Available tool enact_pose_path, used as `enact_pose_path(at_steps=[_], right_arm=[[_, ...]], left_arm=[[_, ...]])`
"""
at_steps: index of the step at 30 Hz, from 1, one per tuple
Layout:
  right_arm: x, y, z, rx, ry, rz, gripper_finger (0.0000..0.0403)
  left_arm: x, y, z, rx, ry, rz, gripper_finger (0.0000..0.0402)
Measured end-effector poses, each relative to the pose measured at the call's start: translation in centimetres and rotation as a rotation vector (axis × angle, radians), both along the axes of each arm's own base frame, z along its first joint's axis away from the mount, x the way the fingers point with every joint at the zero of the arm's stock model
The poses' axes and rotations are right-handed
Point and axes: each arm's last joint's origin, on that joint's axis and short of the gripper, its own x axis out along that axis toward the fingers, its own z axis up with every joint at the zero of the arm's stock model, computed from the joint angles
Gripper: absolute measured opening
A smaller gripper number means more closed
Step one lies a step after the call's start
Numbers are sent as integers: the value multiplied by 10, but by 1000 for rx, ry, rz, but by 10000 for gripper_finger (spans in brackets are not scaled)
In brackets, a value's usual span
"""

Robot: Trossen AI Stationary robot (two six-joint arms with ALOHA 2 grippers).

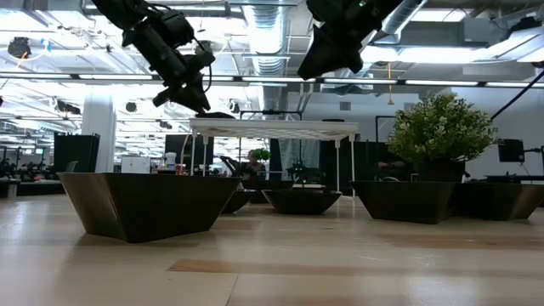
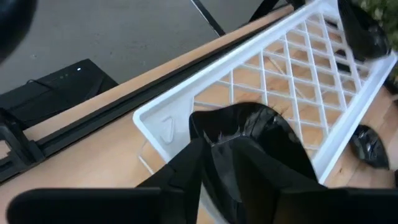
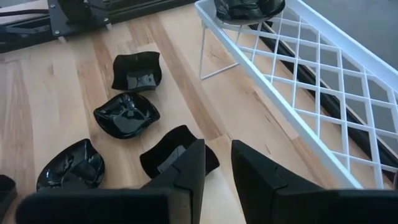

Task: Pick & Place Mini shaped plates
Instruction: Stack the black leaf shaped plate on top of the black leaf shaped plate on the shelf

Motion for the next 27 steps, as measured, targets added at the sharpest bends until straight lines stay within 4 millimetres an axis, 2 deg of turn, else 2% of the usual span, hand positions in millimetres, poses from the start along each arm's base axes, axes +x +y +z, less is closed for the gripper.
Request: enact_pose_path(at_steps=[3,6,10,14,19,27], right_arm=[[0,4,0,-10,-11,-58,74],[0,9,1,-47,-17,-111,74],[0,19,1,-80,-18,-117,74],[0,30,1,-69,-22,-81,74],[1,42,1,-11,-26,11,74],[1,70,3,145,-103,40,74]], left_arm=[[-5,-7,8,22,23,-23,95],[-13,-21,24,67,10,-30,95],[-26,-52,43,123,-69,-58,93],[-35,-87,48,134,-180,-83,93],[-36,-125,29,56,-257,-130,93],[-33,-176,-29,-19,-179,-359,93]])
